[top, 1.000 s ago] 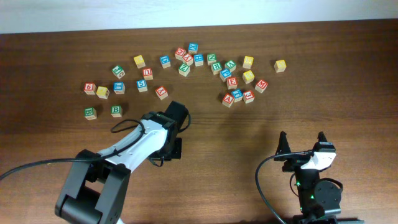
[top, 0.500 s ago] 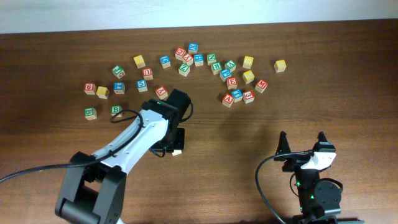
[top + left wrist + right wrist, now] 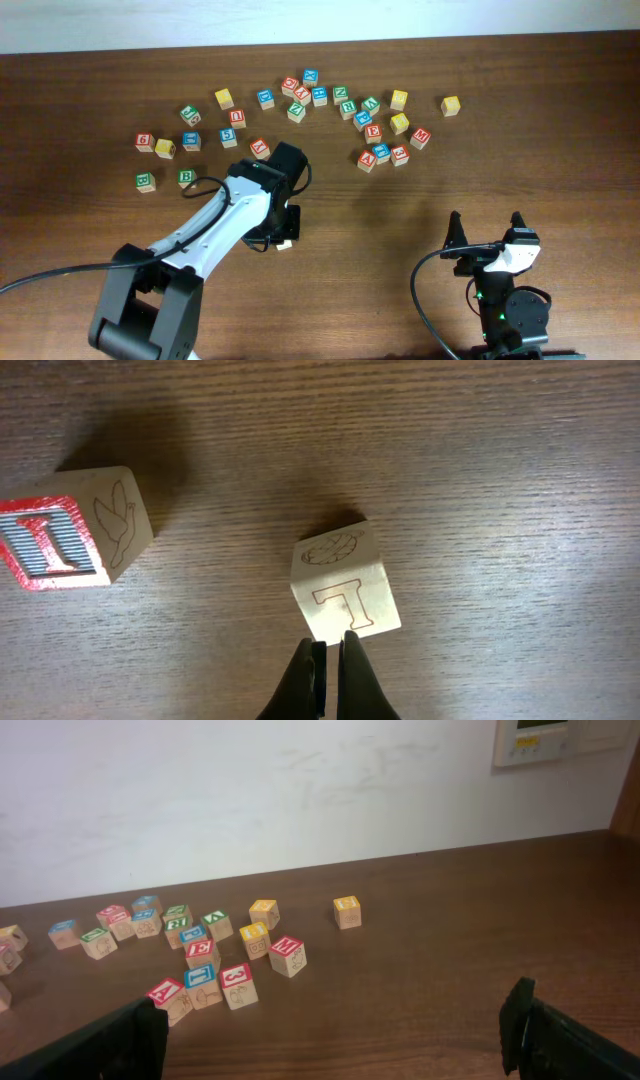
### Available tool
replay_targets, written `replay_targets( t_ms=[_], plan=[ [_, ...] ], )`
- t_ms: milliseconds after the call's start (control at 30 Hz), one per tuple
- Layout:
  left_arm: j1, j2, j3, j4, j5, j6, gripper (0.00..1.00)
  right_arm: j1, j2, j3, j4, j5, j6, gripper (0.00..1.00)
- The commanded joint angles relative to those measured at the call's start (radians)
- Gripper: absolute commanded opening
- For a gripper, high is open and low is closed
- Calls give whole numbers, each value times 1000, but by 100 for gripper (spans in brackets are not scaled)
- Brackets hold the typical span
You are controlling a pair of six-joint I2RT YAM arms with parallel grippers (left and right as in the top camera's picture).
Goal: Spell out ICRA
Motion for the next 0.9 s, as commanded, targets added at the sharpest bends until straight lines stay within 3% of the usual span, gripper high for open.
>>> replay_targets(
  t_ms=[0,367,867],
  plan=[
    [9,10,-19,5,-26,-13,0,-8,-8,-5,-8,9,-7,98],
    [9,11,-79,57,-23,-13,0,-8,-8,-5,-8,9,-7,99],
    [9,11,-143,62,-162,-47,0,-8,-8,-5,-8,9,-7,98]
  ],
)
